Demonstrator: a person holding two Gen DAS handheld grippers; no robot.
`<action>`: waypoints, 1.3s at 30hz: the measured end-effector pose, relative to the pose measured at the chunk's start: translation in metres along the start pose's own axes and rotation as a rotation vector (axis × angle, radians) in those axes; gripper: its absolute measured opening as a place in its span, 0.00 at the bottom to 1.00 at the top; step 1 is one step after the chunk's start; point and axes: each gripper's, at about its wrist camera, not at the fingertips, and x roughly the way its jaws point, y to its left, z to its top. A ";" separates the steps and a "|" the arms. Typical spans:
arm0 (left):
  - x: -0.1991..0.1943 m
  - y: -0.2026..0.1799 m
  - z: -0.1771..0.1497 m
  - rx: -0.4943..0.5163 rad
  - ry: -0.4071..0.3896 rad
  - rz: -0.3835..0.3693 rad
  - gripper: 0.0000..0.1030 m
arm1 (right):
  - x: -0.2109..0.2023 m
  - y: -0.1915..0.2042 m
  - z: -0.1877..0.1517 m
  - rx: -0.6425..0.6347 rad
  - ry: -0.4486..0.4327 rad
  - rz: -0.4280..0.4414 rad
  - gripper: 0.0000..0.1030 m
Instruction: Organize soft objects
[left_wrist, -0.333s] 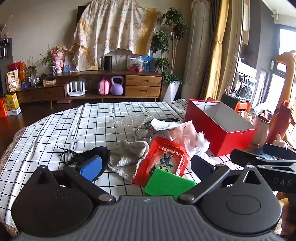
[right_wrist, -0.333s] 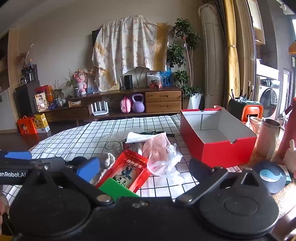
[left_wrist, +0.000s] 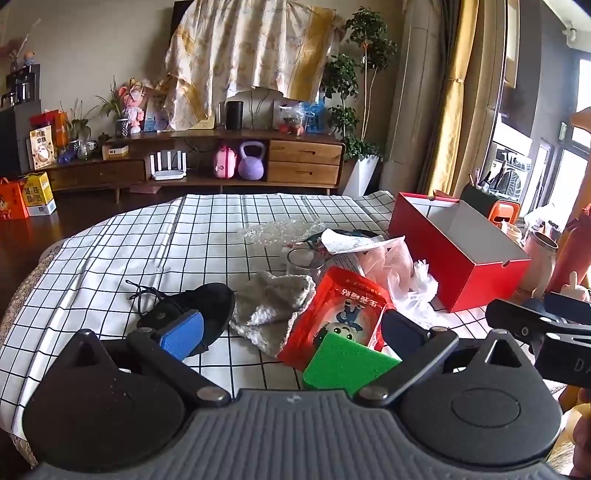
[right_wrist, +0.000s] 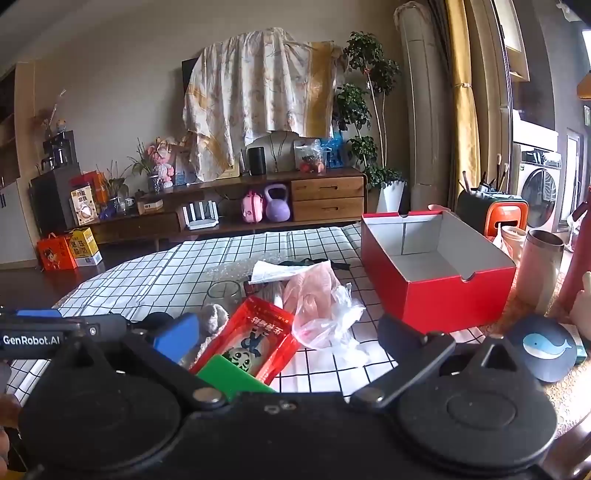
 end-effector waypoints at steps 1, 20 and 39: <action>0.000 -0.001 0.000 0.000 -0.003 0.000 1.00 | 0.001 -0.002 -0.001 0.000 0.002 0.001 1.00; -0.006 -0.006 0.001 0.019 -0.061 -0.023 1.00 | -0.001 -0.002 0.001 0.010 -0.014 -0.033 1.00; -0.020 -0.007 -0.004 0.022 -0.058 -0.042 1.00 | -0.009 0.004 -0.001 -0.013 0.019 0.018 1.00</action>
